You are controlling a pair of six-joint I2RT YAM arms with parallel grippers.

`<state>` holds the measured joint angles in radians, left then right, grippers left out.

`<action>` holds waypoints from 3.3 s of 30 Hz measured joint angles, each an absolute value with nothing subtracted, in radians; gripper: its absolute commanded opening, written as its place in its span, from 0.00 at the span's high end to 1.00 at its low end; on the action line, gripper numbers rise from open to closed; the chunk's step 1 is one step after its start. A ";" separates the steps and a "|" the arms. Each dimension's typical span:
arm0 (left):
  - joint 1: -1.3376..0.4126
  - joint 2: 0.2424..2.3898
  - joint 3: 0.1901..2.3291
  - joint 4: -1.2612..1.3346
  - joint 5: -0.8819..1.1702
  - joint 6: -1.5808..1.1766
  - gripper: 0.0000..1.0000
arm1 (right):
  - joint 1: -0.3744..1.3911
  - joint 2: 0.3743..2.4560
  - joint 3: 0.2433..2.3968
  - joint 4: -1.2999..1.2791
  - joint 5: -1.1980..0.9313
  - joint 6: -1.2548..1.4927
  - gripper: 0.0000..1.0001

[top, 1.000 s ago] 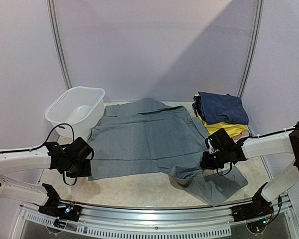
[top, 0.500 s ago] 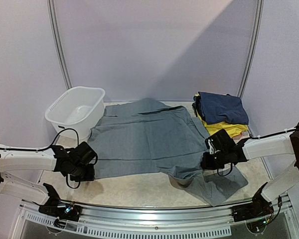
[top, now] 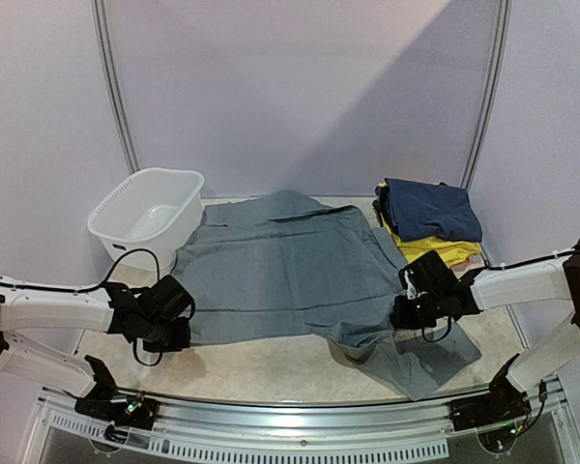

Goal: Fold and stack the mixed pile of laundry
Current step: Pick up the flattened shirt from the center of the board, then fold the flattened shirt at the center of the board.

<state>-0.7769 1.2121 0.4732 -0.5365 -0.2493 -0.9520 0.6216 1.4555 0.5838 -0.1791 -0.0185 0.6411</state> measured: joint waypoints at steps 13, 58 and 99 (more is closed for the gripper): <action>-0.786 1.137 0.535 -0.687 -0.228 -0.954 1.00 | 0.622 1.311 0.570 -0.347 0.017 0.651 1.00; -0.549 1.346 0.688 -0.586 -0.334 -0.754 0.98 | 0.556 1.690 1.157 -0.578 0.171 0.547 1.00; -0.509 1.274 0.553 -0.422 -0.453 -0.813 0.47 | 0.751 1.840 1.323 -0.405 -0.148 0.399 0.50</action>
<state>-0.5091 1.2739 0.5533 -0.4221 -0.4526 -0.8127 0.7509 1.8397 1.3228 -0.4049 -0.1482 0.3992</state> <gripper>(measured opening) 0.556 0.501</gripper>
